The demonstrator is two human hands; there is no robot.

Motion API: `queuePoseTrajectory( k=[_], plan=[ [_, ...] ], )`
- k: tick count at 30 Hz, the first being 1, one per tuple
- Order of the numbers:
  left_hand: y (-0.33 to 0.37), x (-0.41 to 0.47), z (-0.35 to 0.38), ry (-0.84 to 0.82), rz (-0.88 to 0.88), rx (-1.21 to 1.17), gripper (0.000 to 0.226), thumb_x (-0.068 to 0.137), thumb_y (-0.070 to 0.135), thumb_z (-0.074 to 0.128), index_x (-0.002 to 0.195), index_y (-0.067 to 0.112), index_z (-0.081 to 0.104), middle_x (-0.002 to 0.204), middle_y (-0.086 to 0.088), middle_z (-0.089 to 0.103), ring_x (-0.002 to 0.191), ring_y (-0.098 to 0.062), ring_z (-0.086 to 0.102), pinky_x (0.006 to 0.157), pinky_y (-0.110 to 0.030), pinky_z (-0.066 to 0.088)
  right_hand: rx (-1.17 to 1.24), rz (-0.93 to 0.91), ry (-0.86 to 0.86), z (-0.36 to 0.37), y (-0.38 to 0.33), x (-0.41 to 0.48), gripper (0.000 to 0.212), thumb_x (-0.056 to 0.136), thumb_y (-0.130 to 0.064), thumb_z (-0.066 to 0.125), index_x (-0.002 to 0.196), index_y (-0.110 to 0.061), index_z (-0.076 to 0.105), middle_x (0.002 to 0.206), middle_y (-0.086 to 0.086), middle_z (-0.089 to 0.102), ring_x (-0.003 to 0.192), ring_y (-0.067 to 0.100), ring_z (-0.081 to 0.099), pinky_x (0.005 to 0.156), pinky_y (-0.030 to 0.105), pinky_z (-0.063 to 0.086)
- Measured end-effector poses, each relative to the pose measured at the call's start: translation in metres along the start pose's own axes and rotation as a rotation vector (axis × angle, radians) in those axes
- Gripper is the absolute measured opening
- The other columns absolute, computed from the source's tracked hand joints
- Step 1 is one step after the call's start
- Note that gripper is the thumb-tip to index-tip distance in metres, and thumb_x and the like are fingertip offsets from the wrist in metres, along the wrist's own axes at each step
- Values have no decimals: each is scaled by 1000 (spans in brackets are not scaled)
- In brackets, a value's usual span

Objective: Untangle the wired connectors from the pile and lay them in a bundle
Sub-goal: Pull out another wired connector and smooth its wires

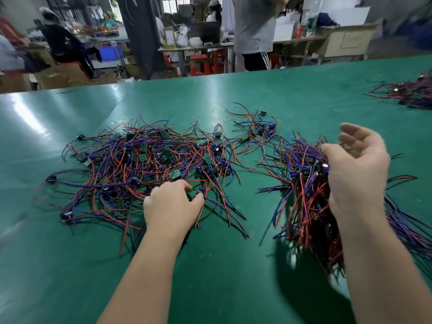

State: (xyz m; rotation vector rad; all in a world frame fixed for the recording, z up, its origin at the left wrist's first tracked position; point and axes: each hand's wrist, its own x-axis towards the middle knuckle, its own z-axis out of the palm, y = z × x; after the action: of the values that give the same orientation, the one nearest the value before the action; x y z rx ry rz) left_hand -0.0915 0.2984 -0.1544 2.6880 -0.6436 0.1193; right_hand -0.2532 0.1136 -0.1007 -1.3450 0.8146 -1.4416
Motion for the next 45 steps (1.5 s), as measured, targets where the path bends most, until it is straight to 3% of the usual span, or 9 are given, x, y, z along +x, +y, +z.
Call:
queuePoseTrajectory(
  k=[8, 12, 17, 21, 26, 33, 36, 39, 45],
  plan=[
    [2, -2, -7, -115, -3, 98, 34, 80, 46, 58, 112, 35, 65, 109, 3, 61, 105, -23, 54, 93, -38, 38, -217, -176, -484, 9, -7, -24, 22, 84, -1, 62, 94, -22, 66, 89, -3, 70, 79, 10, 66, 75, 20, 54],
    [-2, -2, -16, -188, 6, -81, 35, 79, 29, 65, 113, 23, 68, 112, 4, 66, 100, -19, 61, 91, -36, 51, -632, -6, -814, 10, 8, -31, 42, 87, -26, 62, 127, -29, 50, 124, 2, 60, 104, 12, 61, 92, 28, 47],
    [-2, -2, -22, -133, 26, -27, 16, 88, 34, 65, 104, 33, 68, 110, 9, 65, 107, -21, 57, 97, -38, 38, -778, 154, -761, 8, 18, -27, 57, 87, -36, 59, 139, -27, 36, 95, -4, 56, 77, 4, 59, 66, 25, 42],
    [2, 0, -27, 234, 114, -219, 13, 94, 34, 56, 106, 37, 62, 99, 11, 66, 98, -21, 56, 83, -34, 23, -815, 41, -729, 10, 21, -25, 43, 86, -31, 60, 128, -24, 51, 87, -9, 56, 71, 3, 55, 65, 23, 42],
    [16, -11, -37, 447, 502, -398, 25, 89, 25, 55, 108, 37, 66, 106, 14, 61, 104, -14, 50, 85, -36, 25, -206, 215, -575, 18, 11, -24, 13, 92, -18, 58, 85, -17, 69, 79, 1, 70, 64, 11, 61, 57, 20, 48],
    [35, -28, -25, 396, 727, -362, 30, 83, 24, 66, 108, 40, 69, 116, 7, 56, 100, -21, 41, 85, -26, 23, 292, 631, -984, 24, -2, -46, 19, 71, -27, 64, 76, -11, 74, 72, 5, 64, 52, 8, 49, 48, 14, 42],
    [36, -26, -24, 431, 710, -535, 42, 80, 27, 72, 121, 30, 63, 100, 5, 57, 94, -20, 48, 83, -42, 40, 339, 669, -1010, 23, -3, -47, 17, 69, -15, 66, 83, -13, 75, 72, 1, 67, 54, 7, 57, 51, 15, 48],
    [38, -27, -26, 380, 565, -745, 58, 74, 27, 79, 127, 18, 57, 95, 2, 56, 90, -15, 54, 86, -29, 46, 405, 691, -969, 24, -4, -48, 24, 67, -9, 67, 90, -12, 72, 73, 2, 69, 58, 11, 65, 52, 17, 51],
    [48, -32, -20, 38, 261, -1168, 26, 77, 43, 66, 90, 21, 68, 77, 4, 72, 71, -10, 68, 71, -28, 55, 429, 676, -814, 27, -4, -51, 29, 56, -5, 71, 85, -9, 65, 73, 6, 68, 65, 17, 70, 54, 22, 53]
  ],
)
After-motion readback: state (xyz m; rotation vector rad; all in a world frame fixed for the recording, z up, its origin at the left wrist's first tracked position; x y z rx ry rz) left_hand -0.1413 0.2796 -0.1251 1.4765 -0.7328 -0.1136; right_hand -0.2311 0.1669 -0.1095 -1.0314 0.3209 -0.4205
